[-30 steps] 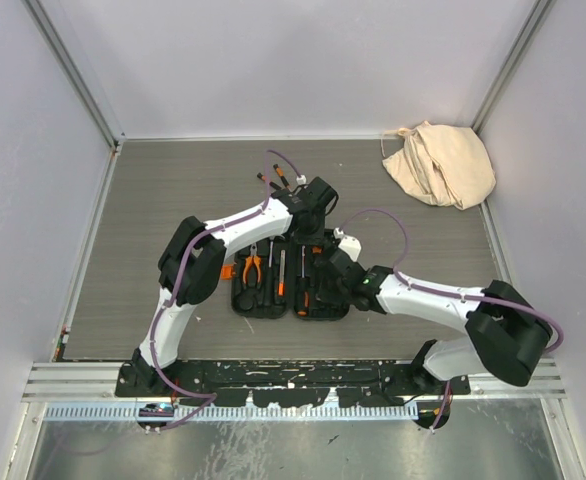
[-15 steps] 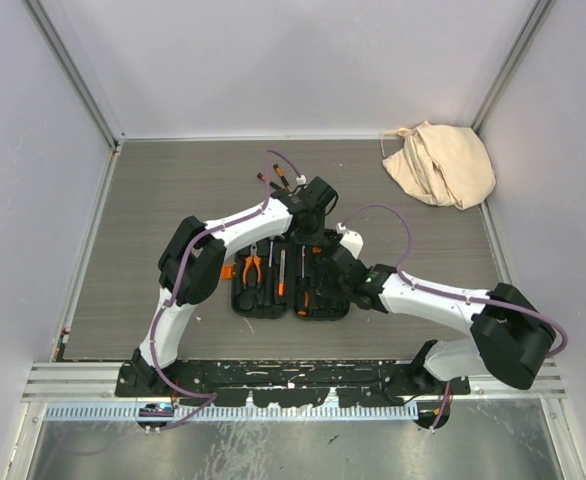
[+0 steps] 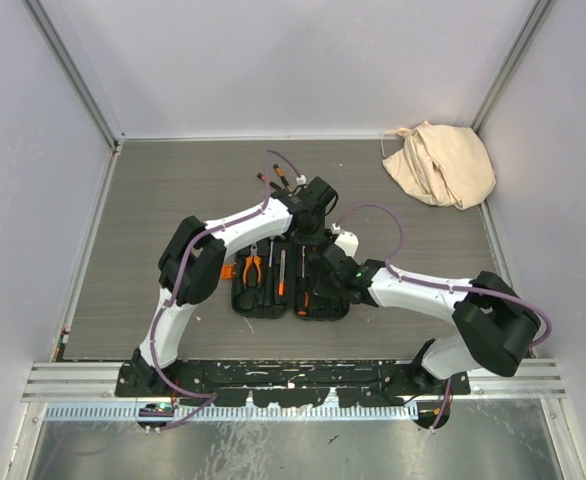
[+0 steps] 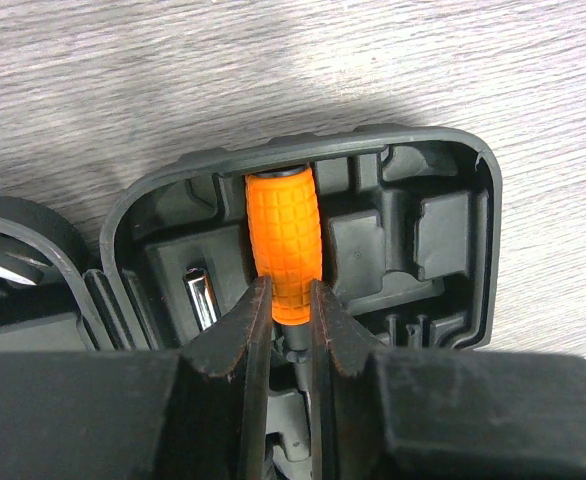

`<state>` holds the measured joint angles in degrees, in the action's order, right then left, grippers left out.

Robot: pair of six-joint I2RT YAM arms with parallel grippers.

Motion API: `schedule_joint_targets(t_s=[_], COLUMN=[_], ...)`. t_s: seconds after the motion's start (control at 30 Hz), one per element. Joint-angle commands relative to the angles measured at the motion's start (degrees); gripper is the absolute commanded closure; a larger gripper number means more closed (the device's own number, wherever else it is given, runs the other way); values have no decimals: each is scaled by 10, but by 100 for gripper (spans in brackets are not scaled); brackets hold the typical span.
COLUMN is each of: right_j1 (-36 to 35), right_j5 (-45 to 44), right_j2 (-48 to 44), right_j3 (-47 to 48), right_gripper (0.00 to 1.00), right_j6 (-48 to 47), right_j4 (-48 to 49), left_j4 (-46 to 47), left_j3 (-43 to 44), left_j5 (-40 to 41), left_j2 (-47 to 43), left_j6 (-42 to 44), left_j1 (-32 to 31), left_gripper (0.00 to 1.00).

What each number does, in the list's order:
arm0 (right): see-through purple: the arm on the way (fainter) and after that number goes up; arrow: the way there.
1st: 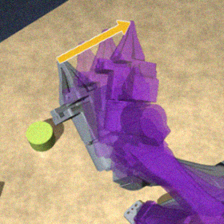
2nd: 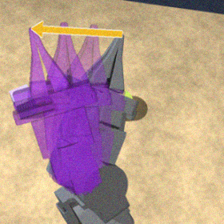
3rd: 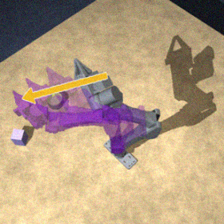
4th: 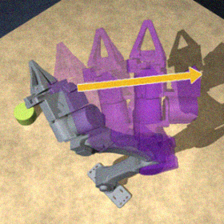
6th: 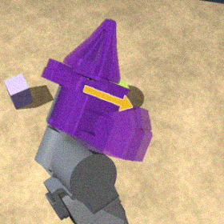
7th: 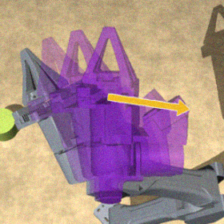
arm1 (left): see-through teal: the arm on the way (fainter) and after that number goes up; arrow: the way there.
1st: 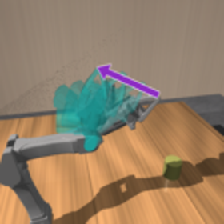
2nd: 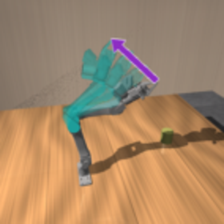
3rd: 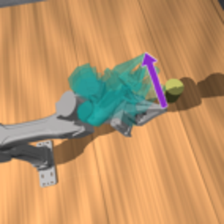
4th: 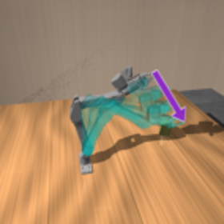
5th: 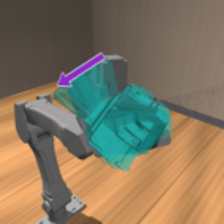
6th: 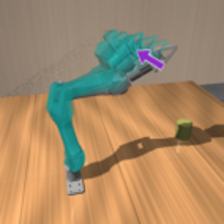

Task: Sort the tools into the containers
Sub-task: Adjust the screwdriver in the storage box.

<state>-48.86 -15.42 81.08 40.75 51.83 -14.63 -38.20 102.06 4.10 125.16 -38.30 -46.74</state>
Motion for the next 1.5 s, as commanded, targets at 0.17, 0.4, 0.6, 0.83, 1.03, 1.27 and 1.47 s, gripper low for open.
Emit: schedule_joint_targets(t_s=[0.17,0.4,0.6,0.83,1.03,1.27,1.47], right_j1=[3,3,3,4,4,7,32], right_j5=[-2,12,10,-46,11,-60,-131], right_j2=[56,104,102,-29,-170,-273,-276], right_j3=[-31,-73,-88,-55,-65,-37,-24], right_gripper=[100,100,100,100,89,76,71], right_j6=[67,91,93,44,-41,-79,-53], right_j4=[-51,-29,-9,-70,1,-53,-130], left_j4=[19,17,18,10,26,27,7], left_j3=[-7,-10,-19,-31,-106,-105,-56], left_j5=[-16,-19,-19,0,12,5,0], left_j2=[33,36,31,-3,-49,-82,-124], left_j6=[-6,-7,-5,7,2,-2,16], left_j1=[-2,-2,-3,-2,-1,2,3], left_gripper=[85,87,88,86,85,79,69])
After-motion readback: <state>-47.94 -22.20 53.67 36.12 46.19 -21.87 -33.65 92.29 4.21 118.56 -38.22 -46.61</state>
